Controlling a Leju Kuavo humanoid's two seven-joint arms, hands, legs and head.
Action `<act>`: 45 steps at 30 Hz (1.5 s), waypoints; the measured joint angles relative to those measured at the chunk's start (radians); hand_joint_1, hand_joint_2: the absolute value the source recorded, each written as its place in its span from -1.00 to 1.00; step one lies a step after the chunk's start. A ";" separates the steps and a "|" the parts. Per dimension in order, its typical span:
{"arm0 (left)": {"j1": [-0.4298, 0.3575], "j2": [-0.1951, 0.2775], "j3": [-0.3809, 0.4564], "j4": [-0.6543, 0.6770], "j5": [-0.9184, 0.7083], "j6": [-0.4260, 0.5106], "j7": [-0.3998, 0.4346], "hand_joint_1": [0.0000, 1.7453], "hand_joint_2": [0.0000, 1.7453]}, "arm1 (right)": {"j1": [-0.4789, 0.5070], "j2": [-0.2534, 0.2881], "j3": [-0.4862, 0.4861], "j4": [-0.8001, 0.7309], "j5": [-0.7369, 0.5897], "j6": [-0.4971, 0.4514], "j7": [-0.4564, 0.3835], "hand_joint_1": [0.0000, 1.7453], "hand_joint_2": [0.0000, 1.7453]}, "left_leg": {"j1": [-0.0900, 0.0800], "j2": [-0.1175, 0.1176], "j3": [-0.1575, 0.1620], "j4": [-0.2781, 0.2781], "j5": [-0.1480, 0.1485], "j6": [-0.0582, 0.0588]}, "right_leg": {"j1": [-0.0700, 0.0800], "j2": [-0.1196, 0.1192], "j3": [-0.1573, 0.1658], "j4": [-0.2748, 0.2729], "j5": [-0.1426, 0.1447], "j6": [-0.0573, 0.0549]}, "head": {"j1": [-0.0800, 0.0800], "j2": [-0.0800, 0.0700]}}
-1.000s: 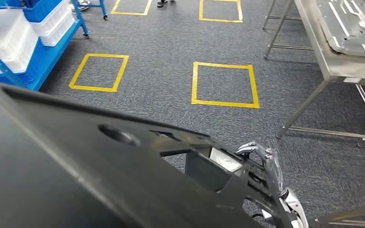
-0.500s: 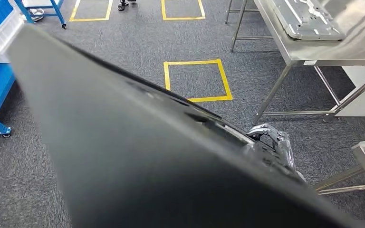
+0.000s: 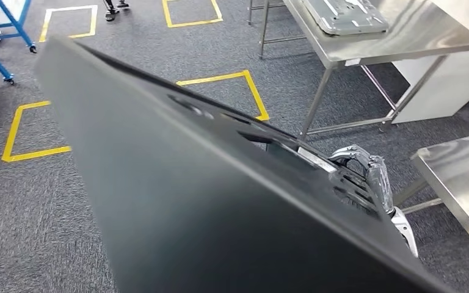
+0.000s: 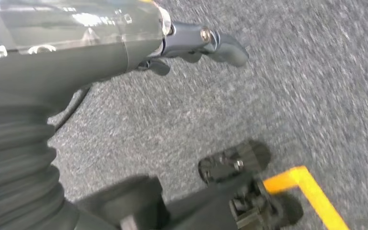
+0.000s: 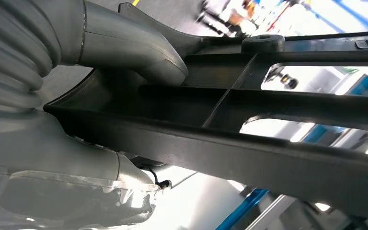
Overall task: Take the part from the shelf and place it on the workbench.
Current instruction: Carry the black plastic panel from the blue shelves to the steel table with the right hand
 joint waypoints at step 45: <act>0.018 0.006 0.011 0.000 0.017 0.008 -0.021 -1.00 1.00 | 0.054 -0.003 -0.173 0.279 -0.076 -0.071 -0.077 0.80 1.00 | 0.016 -0.159 -0.037 0.010 0.036 0.009 | -0.019 0.176 -0.005 0.007 0.000 0.021 | 0.000 0.000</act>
